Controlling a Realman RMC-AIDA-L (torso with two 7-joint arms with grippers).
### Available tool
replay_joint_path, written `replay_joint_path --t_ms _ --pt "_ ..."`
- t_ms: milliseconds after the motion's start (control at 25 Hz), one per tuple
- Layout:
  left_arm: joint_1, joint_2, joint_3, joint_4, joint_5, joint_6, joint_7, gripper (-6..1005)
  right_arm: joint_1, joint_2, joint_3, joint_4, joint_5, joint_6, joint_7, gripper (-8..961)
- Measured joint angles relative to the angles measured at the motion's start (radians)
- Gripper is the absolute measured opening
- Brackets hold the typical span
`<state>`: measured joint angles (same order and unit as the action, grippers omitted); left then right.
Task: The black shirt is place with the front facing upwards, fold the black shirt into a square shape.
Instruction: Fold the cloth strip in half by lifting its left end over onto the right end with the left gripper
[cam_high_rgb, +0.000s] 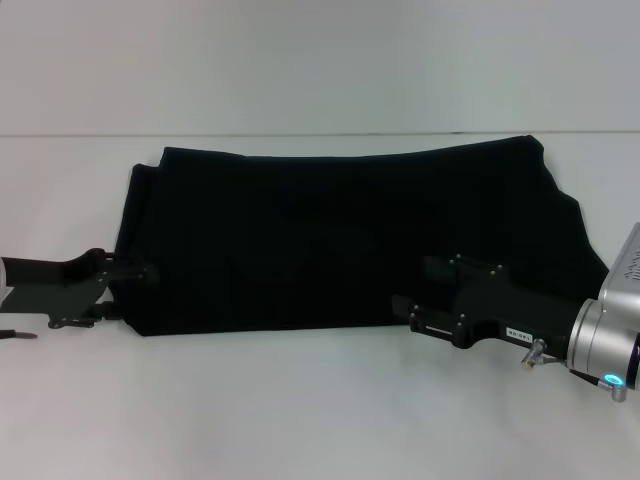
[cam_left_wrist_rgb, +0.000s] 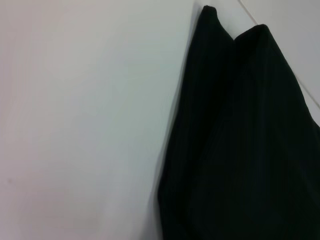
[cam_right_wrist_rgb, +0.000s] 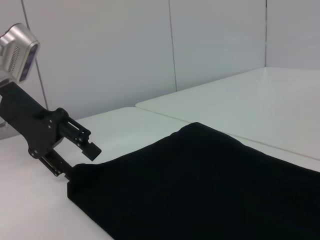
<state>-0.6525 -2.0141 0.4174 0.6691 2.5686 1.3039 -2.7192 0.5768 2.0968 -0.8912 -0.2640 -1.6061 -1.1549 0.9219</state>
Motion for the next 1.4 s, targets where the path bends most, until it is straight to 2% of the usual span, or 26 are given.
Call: replay_joint_path --t_ms 240,480,680,1000,1400 --pt "-0.005 0.004 0.010 0.000 0.014 0.006 -0.002 777 0.000 0.000 0.000 0.003 0.001 -0.001 0.000 765" --pt "-0.008 0.004 0.026 0.003 0.025 0.007 -0.002 598 0.000 0.000 0.000 0.005 0.003 -0.006 0.000 765" --pt "-0.009 0.003 0.029 0.002 0.025 0.002 -0.002 372 0.000 0.000 0.000 0.005 0.002 -0.007 0.000 765" --pt "-0.009 0.000 0.055 0.007 0.028 -0.002 -0.002 131 0.000 0.000 0.000 0.005 0.002 -0.009 0.000 765" --pt "-0.010 0.008 0.045 0.062 0.039 0.052 -0.007 69 0.004 0.000 0.000 0.005 0.002 -0.012 0.000 766"
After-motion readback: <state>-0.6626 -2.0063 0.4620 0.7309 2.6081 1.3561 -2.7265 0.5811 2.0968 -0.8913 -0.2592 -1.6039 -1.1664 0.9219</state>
